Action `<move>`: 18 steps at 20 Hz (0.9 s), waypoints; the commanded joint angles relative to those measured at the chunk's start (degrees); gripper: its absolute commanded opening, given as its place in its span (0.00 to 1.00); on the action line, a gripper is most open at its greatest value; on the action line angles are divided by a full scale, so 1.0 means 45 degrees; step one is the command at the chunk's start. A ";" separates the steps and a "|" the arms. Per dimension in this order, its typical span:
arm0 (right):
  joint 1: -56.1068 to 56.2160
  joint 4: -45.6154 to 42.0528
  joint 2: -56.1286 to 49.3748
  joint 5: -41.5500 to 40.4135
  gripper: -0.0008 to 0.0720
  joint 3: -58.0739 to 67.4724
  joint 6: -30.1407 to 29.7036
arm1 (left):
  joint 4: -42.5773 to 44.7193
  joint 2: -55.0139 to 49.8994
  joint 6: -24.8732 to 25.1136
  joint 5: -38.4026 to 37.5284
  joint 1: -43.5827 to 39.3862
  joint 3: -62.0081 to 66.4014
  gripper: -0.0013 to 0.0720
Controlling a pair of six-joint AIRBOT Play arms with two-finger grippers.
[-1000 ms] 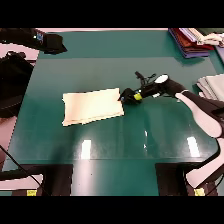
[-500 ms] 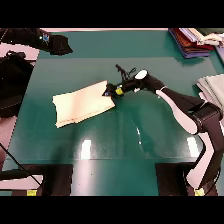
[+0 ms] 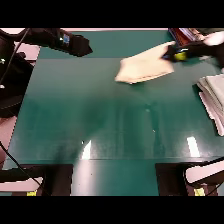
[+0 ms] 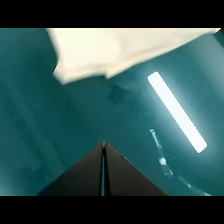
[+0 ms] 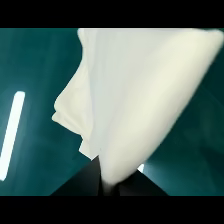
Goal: Fold the shirts.
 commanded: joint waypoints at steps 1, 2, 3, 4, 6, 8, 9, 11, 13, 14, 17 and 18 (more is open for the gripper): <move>-0.3730 -0.1137 0.1039 -0.0053 0.03 0.0083 -0.0219 | -0.0010 -0.0005 -0.0019 0.0461 -0.0651 -0.0005 0.05; -0.4648 -0.1073 0.1093 -0.0257 0.04 0.0083 -0.0340 | -0.0053 -0.0010 -0.0078 0.0442 -0.0690 -0.0005 0.05; -0.5542 -0.0913 0.1093 -0.0495 0.03 0.0087 -0.0393 | -0.0049 -0.0005 -0.0272 0.0442 -0.0753 -0.0005 0.05; -0.6251 -0.0942 0.1083 -0.0685 0.03 0.0083 -0.0398 | -0.0063 -0.0010 -0.0369 0.0432 -0.0753 -0.0005 0.05; -0.7354 -0.0933 0.1073 -0.1205 0.03 0.0083 -0.0602 | -0.0058 -0.0010 -0.0471 0.0432 -0.0753 -0.0005 0.05; -0.7946 -0.0923 0.1073 -0.1661 0.03 0.0087 -0.0835 | -0.0063 -0.0010 -0.0690 0.0432 -0.0753 -0.0005 0.05; -0.8082 -0.0923 0.1073 -0.1792 0.03 0.0102 -0.0865 | -0.0063 -0.0010 -0.0690 0.0423 -0.0753 -0.0005 0.05; -0.8092 -0.0913 0.1078 -0.2016 0.03 0.0185 -0.0942 | -0.0063 -0.0010 -0.0690 0.0423 -0.0753 -0.0005 0.05; -0.7834 -0.0928 0.1073 -0.2025 0.03 0.0787 -0.1064 | -0.0063 -0.0010 -0.0680 0.0403 -0.0753 -0.0005 0.05; -0.7694 -0.0933 0.1073 -0.2050 0.03 0.1209 -0.1064 | -0.0063 -0.0010 -0.0680 0.0389 -0.0753 -0.0005 0.05; -0.7354 -0.0957 0.1073 -0.2059 0.03 0.2725 -0.1069 | -0.0063 -0.0010 -0.0675 0.0272 -0.0753 -0.0005 0.05; -0.7334 -0.0942 0.1073 -0.2011 0.03 0.3138 -0.1059 | -0.0058 -0.0010 -0.0670 0.0194 -0.0753 -0.0005 0.05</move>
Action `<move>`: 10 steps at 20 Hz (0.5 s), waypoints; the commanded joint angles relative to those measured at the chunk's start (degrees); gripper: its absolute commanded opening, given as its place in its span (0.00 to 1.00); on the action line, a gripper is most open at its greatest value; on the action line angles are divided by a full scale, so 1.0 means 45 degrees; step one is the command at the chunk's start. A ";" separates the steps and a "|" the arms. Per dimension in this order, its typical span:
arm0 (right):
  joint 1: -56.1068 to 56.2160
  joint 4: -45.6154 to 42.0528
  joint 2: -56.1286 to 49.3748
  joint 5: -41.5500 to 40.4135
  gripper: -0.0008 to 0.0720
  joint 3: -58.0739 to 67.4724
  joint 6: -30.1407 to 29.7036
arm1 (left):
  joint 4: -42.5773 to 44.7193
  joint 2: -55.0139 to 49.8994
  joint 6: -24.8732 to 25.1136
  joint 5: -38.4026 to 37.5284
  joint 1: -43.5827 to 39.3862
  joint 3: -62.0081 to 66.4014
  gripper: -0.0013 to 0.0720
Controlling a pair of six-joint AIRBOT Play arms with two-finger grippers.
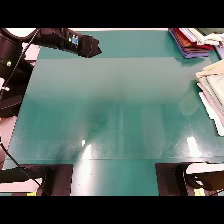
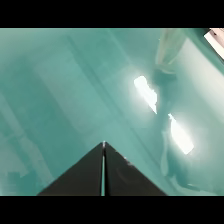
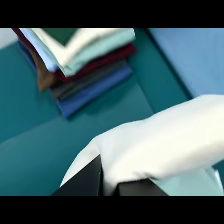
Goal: Fold the shirts.
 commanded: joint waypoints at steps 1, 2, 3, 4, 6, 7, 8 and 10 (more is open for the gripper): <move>0.0194 -0.0058 0.0053 0.0058 0.03 0.1404 -0.0029 | 0.0010 -0.0010 0.0005 -0.0277 0.0000 -0.0005 0.05; 0.0189 -0.0136 0.0228 0.0034 0.03 0.1311 -0.0034 | 0.0015 -0.0010 0.0005 -0.0437 0.0000 -0.0005 0.05; 0.0083 -0.0165 0.0481 0.0024 0.03 0.1005 -0.0034 | 0.0015 -0.0010 0.0005 -0.0549 0.0000 -0.0005 0.05; -0.0039 -0.0160 0.0699 0.0039 0.03 0.0636 -0.0034 | 0.0015 -0.0010 0.0005 -0.0602 0.0000 -0.0005 0.05; -0.0423 -0.0165 0.1219 0.0170 0.03 -0.0321 -0.0039 | 0.0034 -0.0010 0.0015 -0.0661 0.0000 -0.0005 0.05; -0.0685 -0.0165 0.1525 0.0321 0.03 -0.0845 -0.0146 | 0.0034 -0.0010 0.0015 -0.0670 0.0000 -0.0005 0.05; -0.0996 -0.0170 0.1875 0.0588 0.03 -0.1452 -0.0321 | 0.0034 -0.0010 0.0015 -0.0670 0.0000 -0.0005 0.05; -0.1579 -0.0743 0.2555 0.1345 0.03 -0.2618 -0.0680 | 0.0034 -0.0010 0.0068 -0.0661 0.0000 -0.0005 0.05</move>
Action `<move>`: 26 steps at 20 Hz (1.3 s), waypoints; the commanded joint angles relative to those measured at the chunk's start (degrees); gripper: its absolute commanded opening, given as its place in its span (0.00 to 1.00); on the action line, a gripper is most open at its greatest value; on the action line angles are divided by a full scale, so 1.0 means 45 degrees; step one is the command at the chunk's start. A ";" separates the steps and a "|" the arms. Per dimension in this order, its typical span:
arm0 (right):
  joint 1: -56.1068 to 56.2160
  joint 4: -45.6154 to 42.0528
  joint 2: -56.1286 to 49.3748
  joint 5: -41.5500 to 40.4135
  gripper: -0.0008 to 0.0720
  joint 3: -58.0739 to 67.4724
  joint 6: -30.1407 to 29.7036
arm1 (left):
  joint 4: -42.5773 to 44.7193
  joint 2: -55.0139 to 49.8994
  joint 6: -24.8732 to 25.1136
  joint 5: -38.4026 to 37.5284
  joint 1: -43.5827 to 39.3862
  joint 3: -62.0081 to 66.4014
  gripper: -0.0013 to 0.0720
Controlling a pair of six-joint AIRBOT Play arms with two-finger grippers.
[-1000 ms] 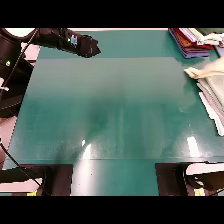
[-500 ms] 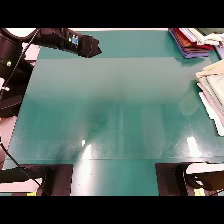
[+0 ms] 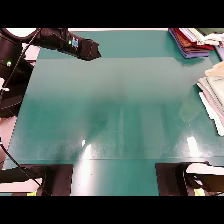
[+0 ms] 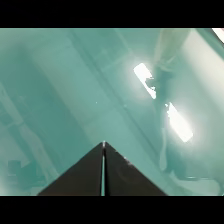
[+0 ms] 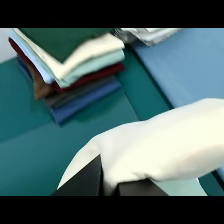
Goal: Fold the shirts.
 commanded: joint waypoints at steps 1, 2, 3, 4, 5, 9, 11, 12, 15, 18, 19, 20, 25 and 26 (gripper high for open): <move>-0.0913 -0.1345 0.1185 0.1297 0.03 -0.1967 -0.0403 | 0.0005 -0.0010 0.0102 -0.0073 0.0000 -0.0005 0.05; -0.1098 -0.2147 0.1515 0.1608 0.03 -0.2618 -0.0398 | 0.0010 -0.0010 0.0102 -0.0073 0.0000 -0.0005 0.05; -0.1350 -0.2788 0.1855 0.1923 0.04 -0.3313 -0.0393 | 0.0010 -0.0010 0.0102 -0.0073 0.0000 -0.0005 0.05; -0.1632 -0.3274 0.2166 0.2220 0.04 -0.3934 -0.0389 | 0.0010 -0.0010 0.0102 -0.0073 0.0000 -0.0005 0.05; -0.1928 -0.3633 0.2467 0.2438 0.05 -0.4561 -0.0389 | 0.0010 -0.0010 0.0107 -0.0073 0.0000 -0.0005 0.05; -0.3366 -0.3891 0.3366 0.2594 0.75 -0.6329 -0.0384 | 0.0015 -0.0010 0.0112 -0.0073 0.0000 -0.0005 0.05; -0.3876 -0.3750 0.3633 0.2754 0.78 -0.6455 -0.0029 | 0.0015 -0.0010 0.0112 -0.0044 0.0000 -0.0005 0.05; -0.3905 -0.3623 0.3779 0.2720 0.78 -0.6402 0.0121 | 0.0015 -0.0010 0.0107 0.0015 0.0000 -0.0005 0.05; -0.3526 -0.0777 0.4070 0.2497 0.78 -0.5921 0.0131 | 0.0010 -0.0010 0.0102 0.0029 0.0000 -0.0005 0.05; -0.1545 0.2064 0.4182 0.2657 0.78 -0.5464 0.0136 | 0.0005 -0.0005 0.0092 0.0053 0.0000 -0.0005 0.05; -0.0583 0.2531 0.4284 0.2676 0.78 -0.5469 0.0136 | 0.0010 -0.0005 0.0092 0.0044 0.0000 -0.0005 0.05; 0.0631 0.2565 0.4381 0.2662 0.78 -0.5469 0.0136 | 0.0019 -0.0005 0.0092 0.0039 0.0000 -0.0005 0.05; 0.6363 0.1841 0.4396 0.2482 0.77 -0.5479 0.0121 | 0.0039 -0.0005 0.0092 0.0068 0.0000 -0.0005 0.05; 0.7431 0.1311 0.4396 0.2283 0.77 -0.5479 0.0112 | 0.0039 -0.0005 0.0092 0.0068 0.0000 -0.0005 0.05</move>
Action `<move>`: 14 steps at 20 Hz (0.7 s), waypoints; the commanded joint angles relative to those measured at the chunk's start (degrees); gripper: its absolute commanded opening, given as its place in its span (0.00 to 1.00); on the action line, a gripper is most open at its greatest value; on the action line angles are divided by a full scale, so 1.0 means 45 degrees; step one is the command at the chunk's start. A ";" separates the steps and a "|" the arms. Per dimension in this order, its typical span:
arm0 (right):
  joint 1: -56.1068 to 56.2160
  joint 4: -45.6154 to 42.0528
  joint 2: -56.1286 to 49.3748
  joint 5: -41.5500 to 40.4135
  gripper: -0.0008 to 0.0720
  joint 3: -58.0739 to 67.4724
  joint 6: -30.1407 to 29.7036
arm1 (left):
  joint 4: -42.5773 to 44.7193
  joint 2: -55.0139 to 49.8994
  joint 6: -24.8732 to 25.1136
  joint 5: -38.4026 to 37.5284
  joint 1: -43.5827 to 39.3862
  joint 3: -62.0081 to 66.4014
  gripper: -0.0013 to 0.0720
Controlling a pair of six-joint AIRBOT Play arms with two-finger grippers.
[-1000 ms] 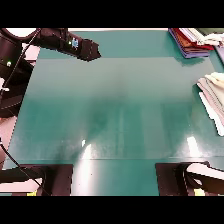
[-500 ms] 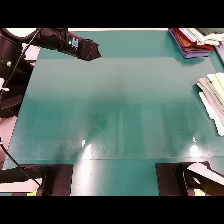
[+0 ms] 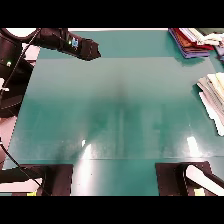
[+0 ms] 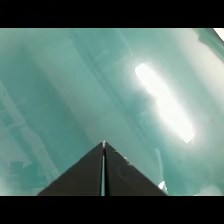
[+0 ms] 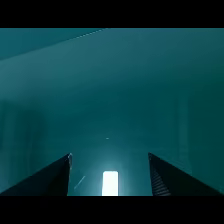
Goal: Fold the shirts.
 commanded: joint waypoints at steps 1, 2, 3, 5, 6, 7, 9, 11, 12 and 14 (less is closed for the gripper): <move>0.3813 -0.1137 0.0034 -0.0486 0.77 0.0019 -0.0015 | 0.0005 -0.0005 -0.0005 0.0029 0.0000 0.0000 0.05; 0.4643 -0.1724 0.0034 -0.0636 0.76 0.0019 -0.0015 | 0.0000 -0.0005 -0.0005 0.0029 0.0000 -0.0005 0.05; 0.5435 -0.2288 0.0034 -0.0743 0.60 0.0019 -0.0034 | -0.0010 -0.0005 -0.0005 0.0029 0.0000 -0.0005 0.05; 0.6581 -0.2963 0.0034 -0.0831 0.04 0.0019 -0.0039 | -0.0010 -0.0005 -0.0005 0.0029 0.0000 -0.0005 0.05; 0.6980 -0.3002 0.0034 -0.0894 0.04 0.0019 -0.0049 | -0.0010 -0.0005 -0.0005 0.0029 0.0000 -0.0005 0.05; 0.7286 -0.2973 0.0039 -0.0937 0.04 0.0019 -0.0044 | -0.0010 -0.0005 -0.0005 0.0029 0.0000 -0.0005 0.05; 0.7679 -0.2977 0.0039 -0.0933 0.04 0.0019 -0.0044 | -0.0010 -0.0005 -0.0005 0.0029 0.0000 -0.0005 0.05; 0.7820 -0.2977 0.0039 -0.0937 0.04 0.0019 -0.0044 | -0.0010 -0.0005 -0.0005 0.0029 0.0000 -0.0005 0.05; 0.7815 -0.2977 0.0039 -0.0933 0.04 0.0019 -0.0044 | -0.0010 -0.0005 -0.0005 0.0029 0.0000 -0.0005 0.05; 0.7805 -0.2982 0.0039 -0.0933 0.04 0.0019 -0.0044 | -0.0010 -0.0005 -0.0005 0.0029 0.0000 -0.0005 0.05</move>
